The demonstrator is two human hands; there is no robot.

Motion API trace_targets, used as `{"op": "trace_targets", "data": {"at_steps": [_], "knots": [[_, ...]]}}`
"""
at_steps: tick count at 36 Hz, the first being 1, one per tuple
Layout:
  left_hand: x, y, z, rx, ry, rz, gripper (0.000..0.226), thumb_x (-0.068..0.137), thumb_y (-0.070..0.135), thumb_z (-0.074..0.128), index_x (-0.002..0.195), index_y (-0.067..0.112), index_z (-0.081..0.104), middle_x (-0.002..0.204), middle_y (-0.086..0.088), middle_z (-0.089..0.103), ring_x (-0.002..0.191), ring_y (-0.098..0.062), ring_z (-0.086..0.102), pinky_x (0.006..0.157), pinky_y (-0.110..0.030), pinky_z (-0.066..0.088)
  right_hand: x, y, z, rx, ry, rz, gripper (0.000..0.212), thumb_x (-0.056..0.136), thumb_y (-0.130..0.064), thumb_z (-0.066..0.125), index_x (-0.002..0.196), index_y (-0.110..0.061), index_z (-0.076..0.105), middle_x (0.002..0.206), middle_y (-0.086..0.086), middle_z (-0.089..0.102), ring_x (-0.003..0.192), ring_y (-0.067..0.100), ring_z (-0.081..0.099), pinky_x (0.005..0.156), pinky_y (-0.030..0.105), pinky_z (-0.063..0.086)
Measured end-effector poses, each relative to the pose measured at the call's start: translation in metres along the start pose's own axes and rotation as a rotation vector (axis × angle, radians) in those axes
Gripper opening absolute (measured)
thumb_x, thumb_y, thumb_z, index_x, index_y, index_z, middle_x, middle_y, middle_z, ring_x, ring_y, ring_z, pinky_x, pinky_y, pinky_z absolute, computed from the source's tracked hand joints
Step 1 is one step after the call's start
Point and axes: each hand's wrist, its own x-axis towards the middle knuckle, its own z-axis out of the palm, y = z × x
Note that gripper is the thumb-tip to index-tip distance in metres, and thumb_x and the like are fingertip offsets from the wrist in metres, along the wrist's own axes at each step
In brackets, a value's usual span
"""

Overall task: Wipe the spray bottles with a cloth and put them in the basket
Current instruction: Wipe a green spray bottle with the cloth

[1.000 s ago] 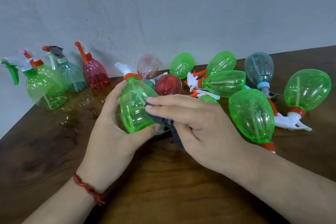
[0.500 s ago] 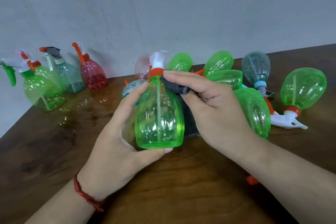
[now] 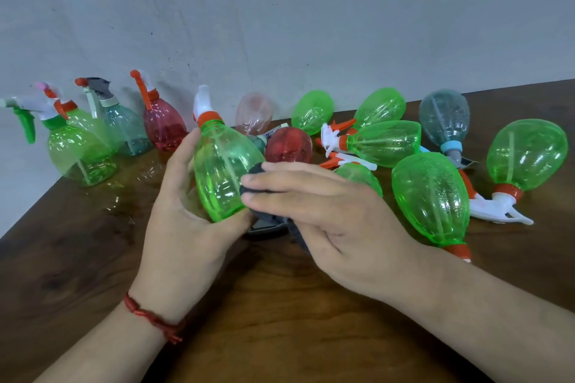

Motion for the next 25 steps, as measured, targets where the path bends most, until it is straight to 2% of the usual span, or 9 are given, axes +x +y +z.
{"op": "trace_targets", "data": {"at_steps": [3,7,9,12,15,18,20,23,25], "knots": [[-0.001,0.001,-0.001,0.049,-0.032,0.026,0.104,0.069,0.008,0.092,0.157,0.034,0.042,0.142,0.013,0.066,0.129,-0.011,0.067,0.107,-0.035,0.056,0.001,0.0,-0.002,0.002,0.026,0.016,0.049,0.095,0.017,0.051,0.132,-0.008,0.072,0.143,0.002,0.066,0.14,0.02,0.055,0.118,0.039,0.044],[-0.005,-0.002,0.0,0.143,-0.164,0.106,0.11,0.072,0.022,0.097,0.164,0.027,0.037,0.16,-0.002,0.052,0.146,-0.03,0.052,0.117,-0.058,0.044,0.004,0.003,-0.006,0.028,0.139,0.097,0.057,0.09,0.024,0.052,0.133,-0.009,0.072,0.143,0.0,0.066,0.137,0.013,0.058,0.118,0.031,0.043],[-0.008,0.001,0.004,0.233,-0.209,0.17,0.11,0.073,0.023,0.097,0.164,0.02,0.037,0.161,-0.001,0.048,0.149,-0.03,0.049,0.121,-0.054,0.042,0.007,0.005,-0.009,0.099,0.204,0.187,0.055,0.093,0.021,0.051,0.132,-0.011,0.073,0.142,-0.003,0.067,0.135,0.006,0.058,0.116,0.026,0.043],[-0.012,0.007,0.01,0.359,-0.231,0.248,0.107,0.073,0.021,0.101,0.161,0.014,0.041,0.156,-0.001,0.049,0.149,-0.021,0.047,0.124,-0.037,0.039,0.011,0.01,-0.013,0.228,0.249,0.325,0.049,0.098,0.016,0.05,0.129,-0.014,0.075,0.137,-0.008,0.069,0.134,0.0,0.058,0.116,0.022,0.043],[-0.011,0.008,0.01,0.369,-0.241,0.249,0.105,0.072,0.014,0.098,0.16,0.014,0.042,0.156,-0.001,0.049,0.15,-0.019,0.047,0.124,-0.037,0.04,0.012,0.012,-0.014,0.292,0.243,0.383,0.048,0.1,0.014,0.05,0.128,-0.015,0.076,0.136,-0.011,0.07,0.134,-0.002,0.057,0.117,0.022,0.041],[-0.008,0.003,0.007,0.349,-0.216,0.254,0.106,0.073,0.018,0.1,0.161,0.015,0.041,0.16,0.001,0.047,0.151,-0.019,0.045,0.124,-0.043,0.04,0.011,0.008,-0.013,0.268,0.231,0.331,0.049,0.098,0.017,0.051,0.128,-0.012,0.075,0.138,-0.007,0.069,0.135,0.001,0.057,0.116,0.02,0.041],[-0.005,-0.001,0.003,0.254,-0.182,0.191,0.107,0.075,0.024,0.097,0.164,0.021,0.038,0.162,0.003,0.048,0.151,-0.024,0.047,0.122,-0.051,0.042,0.007,0.003,-0.009,0.177,0.178,0.23,0.053,0.094,0.021,0.05,0.129,-0.011,0.075,0.141,-0.004,0.067,0.138,0.006,0.056,0.118,0.025,0.041],[-0.001,-0.006,-0.007,0.206,-0.105,0.078,0.104,0.075,0.035,0.089,0.164,0.034,0.036,0.158,0.003,0.054,0.146,-0.023,0.053,0.118,-0.053,0.045,0.0,-0.001,0.0,0.04,0.013,0.043,0.05,0.096,0.017,0.051,0.131,-0.01,0.074,0.145,0.0,0.065,0.147,0.017,0.049,0.123,0.035,0.038],[0.001,-0.005,-0.012,0.157,-0.077,0.0,0.105,0.069,0.037,0.085,0.163,0.041,0.036,0.156,-0.001,0.056,0.143,-0.023,0.056,0.116,-0.054,0.047,-0.001,-0.003,0.005,0.001,-0.068,-0.027,0.048,0.097,0.015,0.051,0.131,-0.01,0.073,0.146,0.001,0.064,0.15,0.021,0.045,0.123,0.036,0.038]]}}
